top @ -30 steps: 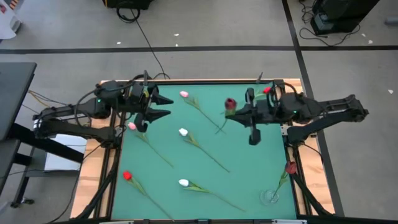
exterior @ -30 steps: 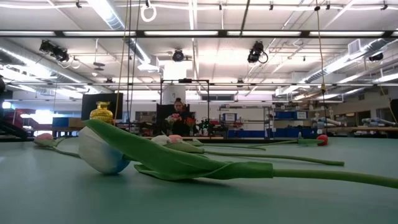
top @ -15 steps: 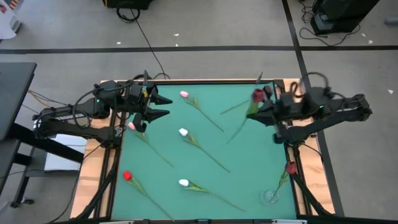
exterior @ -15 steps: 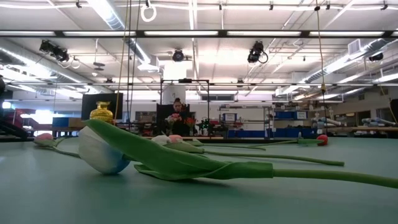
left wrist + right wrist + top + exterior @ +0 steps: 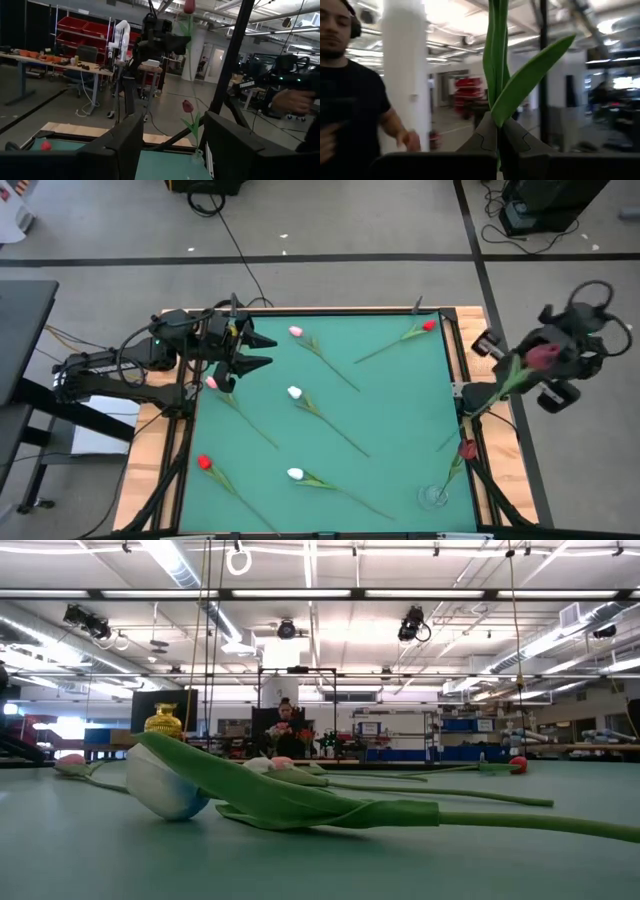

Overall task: Sort flowers into vase by color
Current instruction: Put the dark red tulip into the transparent vase

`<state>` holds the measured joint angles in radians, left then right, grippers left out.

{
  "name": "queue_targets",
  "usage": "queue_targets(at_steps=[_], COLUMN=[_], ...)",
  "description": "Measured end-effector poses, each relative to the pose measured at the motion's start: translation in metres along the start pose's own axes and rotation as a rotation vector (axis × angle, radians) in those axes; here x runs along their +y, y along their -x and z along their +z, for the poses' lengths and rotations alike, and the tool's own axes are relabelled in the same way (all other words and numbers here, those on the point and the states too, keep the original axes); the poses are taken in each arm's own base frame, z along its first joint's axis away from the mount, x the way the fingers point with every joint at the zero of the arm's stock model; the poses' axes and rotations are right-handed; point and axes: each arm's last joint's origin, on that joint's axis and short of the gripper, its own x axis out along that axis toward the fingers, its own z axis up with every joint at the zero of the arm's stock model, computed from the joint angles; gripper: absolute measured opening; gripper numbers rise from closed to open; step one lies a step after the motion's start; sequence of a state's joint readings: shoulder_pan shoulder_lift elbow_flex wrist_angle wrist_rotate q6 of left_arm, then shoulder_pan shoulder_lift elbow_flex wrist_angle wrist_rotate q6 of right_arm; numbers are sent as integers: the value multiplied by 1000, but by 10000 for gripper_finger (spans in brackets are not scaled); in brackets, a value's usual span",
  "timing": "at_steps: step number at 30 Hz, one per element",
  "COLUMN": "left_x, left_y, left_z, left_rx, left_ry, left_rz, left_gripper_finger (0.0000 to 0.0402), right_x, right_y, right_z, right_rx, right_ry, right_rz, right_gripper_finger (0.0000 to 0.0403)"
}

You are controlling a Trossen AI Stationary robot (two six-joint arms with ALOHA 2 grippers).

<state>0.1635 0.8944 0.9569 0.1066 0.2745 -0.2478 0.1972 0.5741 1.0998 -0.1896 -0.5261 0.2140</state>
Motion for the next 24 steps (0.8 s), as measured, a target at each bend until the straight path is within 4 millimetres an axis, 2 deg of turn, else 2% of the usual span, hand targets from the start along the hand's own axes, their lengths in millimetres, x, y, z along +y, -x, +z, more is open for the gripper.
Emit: queue_targets(at_steps=[3, 10, 15, 17, 21, 24], left_x=[0, 0, 0, 0, 0, 0], left_y=[0, 0, 0, 0, 0, 0], left_z=[0, 0, 0, 0, 0, 0], left_rx=[0, 0, 0, 0, 0, 0], left_ry=[0, 0, 0, 0, 0, 0], left_rz=[0, 0, 0, 0, 0, 0], left_gripper_finger=[215, 215, 215, 215, 215, 215], right_x=[-7, -15, -7, 0, 14, 17], right_y=[-15, -60, -103, -115, -121, -117], right_z=[-10, -33, -72, -90, -105, -104], right_rx=[80, 161, 334, 422, 512, 506], right_ry=[-52, -85, -99, -116, -81, -60], right_rz=[99, 169, 270, 309, 285, 224], right_gripper_finger=[4, 4, 4, 4, 4, 4])
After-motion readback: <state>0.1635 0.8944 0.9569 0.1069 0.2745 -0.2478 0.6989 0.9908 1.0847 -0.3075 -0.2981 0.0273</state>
